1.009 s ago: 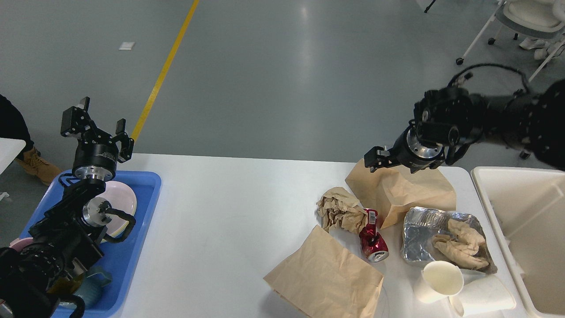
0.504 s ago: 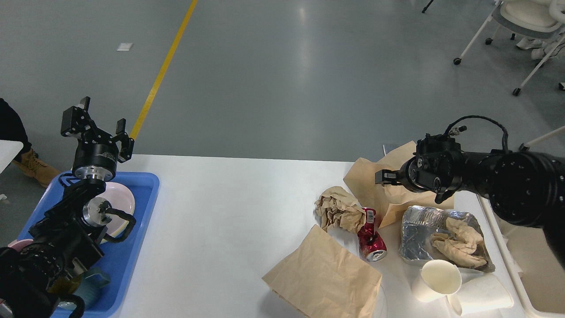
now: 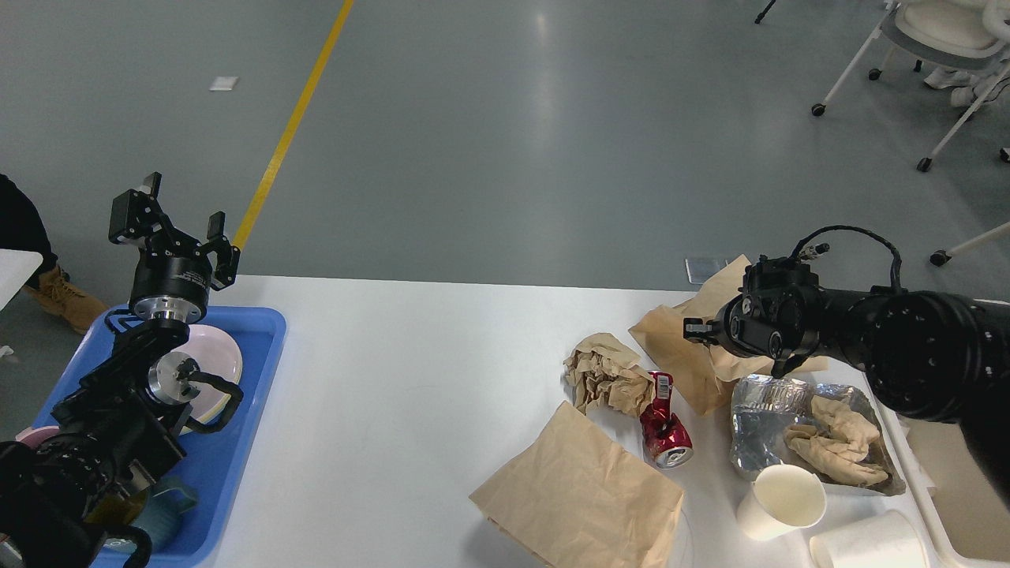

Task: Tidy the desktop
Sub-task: 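Lower the right gripper and grasp the brown paper bag, then lift the brown paper bag and drop it into the white bin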

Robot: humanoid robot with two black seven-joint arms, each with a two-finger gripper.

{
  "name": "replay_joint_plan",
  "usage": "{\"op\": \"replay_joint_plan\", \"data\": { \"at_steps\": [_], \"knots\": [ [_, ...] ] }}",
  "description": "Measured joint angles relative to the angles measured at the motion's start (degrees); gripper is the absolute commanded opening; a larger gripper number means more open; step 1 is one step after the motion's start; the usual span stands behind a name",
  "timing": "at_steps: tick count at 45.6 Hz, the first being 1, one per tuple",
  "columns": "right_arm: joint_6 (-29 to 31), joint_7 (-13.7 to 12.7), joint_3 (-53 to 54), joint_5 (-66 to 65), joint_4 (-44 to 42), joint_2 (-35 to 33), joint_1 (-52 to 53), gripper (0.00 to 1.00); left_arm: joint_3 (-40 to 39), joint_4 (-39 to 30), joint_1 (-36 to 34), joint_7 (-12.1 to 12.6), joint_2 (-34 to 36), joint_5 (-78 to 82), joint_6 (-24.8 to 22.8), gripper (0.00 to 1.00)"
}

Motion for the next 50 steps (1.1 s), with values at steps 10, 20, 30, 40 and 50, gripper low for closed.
{"op": "replay_joint_plan", "data": {
  "at_steps": [10,20,30,40,50],
  "knots": [
    [-2.63,0.06,1.46,0.09,0.63,-0.35,2.33,0.00,0.00,0.00,0.00,0.00,0.00,-0.01,0.00,0.96],
    [-2.44,0.29,5.00,0.10,5.91,-4.50,10.85,0.00,0.00,0.00,0.06,0.00,0.00,-0.06,0.00,0.96],
    [2.73,0.72,8.91,0.09,12.09,-11.03,22.14,0.00,0.00,0.00,0.05,0.00,0.00,-0.01,0.00,0.96],
    [13.59,0.77,13.31,0.09,13.61,-18.35,30.76,0.00,0.00,0.00,0.06,0.00,0.00,-0.01,0.00,0.96],
    [15.55,0.76,13.64,0.09,12.79,-22.24,34.40,0.00,0.00,0.00,0.05,0.00,0.00,0.00,0.00,0.96]
  ]
}}
